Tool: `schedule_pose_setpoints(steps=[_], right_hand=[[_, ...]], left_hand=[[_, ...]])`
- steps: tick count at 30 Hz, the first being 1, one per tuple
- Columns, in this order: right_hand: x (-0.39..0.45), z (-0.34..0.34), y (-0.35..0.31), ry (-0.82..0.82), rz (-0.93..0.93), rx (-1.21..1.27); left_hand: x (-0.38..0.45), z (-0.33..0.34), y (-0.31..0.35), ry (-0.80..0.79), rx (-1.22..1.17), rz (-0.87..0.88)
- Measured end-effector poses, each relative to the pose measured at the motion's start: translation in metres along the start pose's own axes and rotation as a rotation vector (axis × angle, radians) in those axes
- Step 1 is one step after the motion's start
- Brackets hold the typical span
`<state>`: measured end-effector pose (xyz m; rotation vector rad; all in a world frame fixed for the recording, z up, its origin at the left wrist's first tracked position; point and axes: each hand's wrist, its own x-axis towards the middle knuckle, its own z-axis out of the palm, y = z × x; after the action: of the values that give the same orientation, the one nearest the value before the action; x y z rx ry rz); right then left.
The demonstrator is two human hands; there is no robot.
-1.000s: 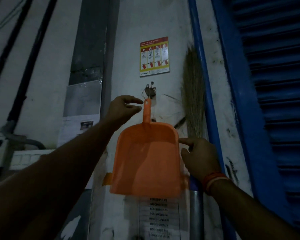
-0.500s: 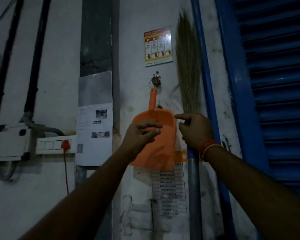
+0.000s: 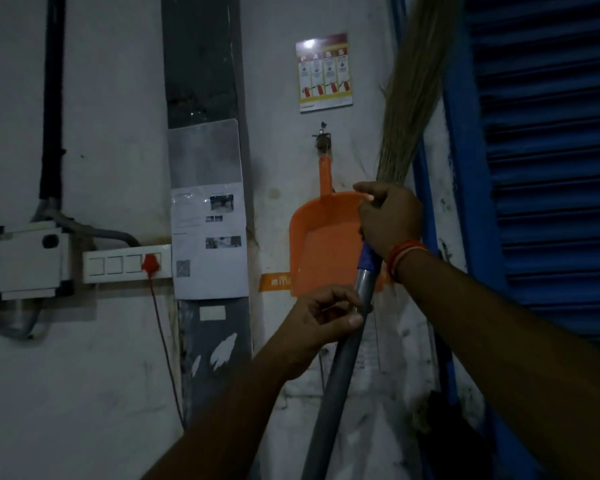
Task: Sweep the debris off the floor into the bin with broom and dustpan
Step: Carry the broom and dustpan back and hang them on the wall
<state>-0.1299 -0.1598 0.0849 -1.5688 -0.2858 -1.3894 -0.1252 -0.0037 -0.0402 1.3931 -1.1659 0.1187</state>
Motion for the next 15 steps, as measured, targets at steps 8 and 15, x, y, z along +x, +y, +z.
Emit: schedule_pose_setpoints(steps=[8,15], right_hand=[[-0.024,-0.016,-0.04,-0.164,0.011,-0.056],[-0.043,-0.075,-0.085,-0.584,-0.371,-0.717]], left_hand=[[-0.032,-0.002,0.024,0.051,0.139,0.037],[-0.047,-0.045,0.042,0.054,0.337,-0.011]])
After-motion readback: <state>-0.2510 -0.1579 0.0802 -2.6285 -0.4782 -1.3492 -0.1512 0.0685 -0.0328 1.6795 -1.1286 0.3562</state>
